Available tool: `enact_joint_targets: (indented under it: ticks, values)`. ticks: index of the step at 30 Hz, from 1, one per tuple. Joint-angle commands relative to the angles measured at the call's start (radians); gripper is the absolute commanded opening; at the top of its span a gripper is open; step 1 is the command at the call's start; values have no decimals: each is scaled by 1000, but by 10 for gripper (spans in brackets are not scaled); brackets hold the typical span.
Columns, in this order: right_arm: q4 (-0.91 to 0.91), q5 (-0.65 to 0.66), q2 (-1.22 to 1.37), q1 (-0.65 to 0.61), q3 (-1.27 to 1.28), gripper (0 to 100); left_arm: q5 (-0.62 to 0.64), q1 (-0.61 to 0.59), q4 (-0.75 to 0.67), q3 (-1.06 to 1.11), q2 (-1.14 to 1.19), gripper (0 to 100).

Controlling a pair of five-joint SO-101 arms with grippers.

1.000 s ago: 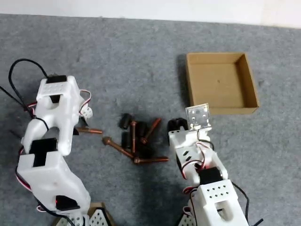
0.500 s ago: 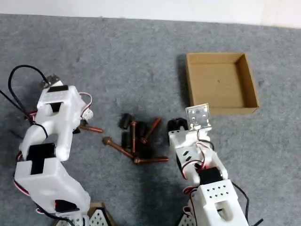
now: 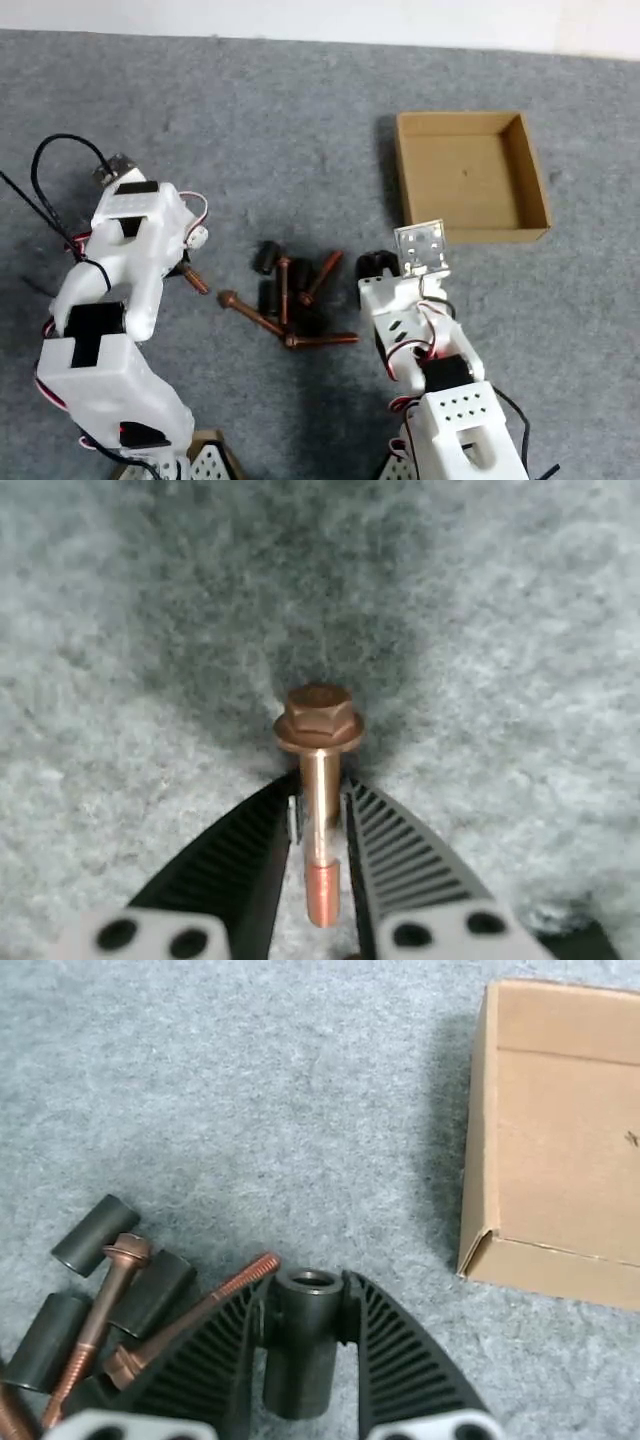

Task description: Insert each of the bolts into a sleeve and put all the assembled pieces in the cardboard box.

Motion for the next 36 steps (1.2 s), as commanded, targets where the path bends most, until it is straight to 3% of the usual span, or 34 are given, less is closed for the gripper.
enact_joint_targets:
  ticks: [1,8,14,26,31,36]
  values:
    - [-31,9,-22,5,-10,4,3,-8,-17,1,-2,6]
    - [-33,9,-22,5,-4,4,-100,15,-9,-4,-213,4]
    - [-33,8,-28,4,-4,5,-103,13,61,120,-650,4]
    - [-33,5,-28,4,-4,5,-103,42,54,579,-1511,4]
    - [-33,8,-28,-102,-2,5,-167,134,48,717,-1778,4]
    - [-33,9,-28,-174,-2,5,-172,165,-68,881,-2002,4]
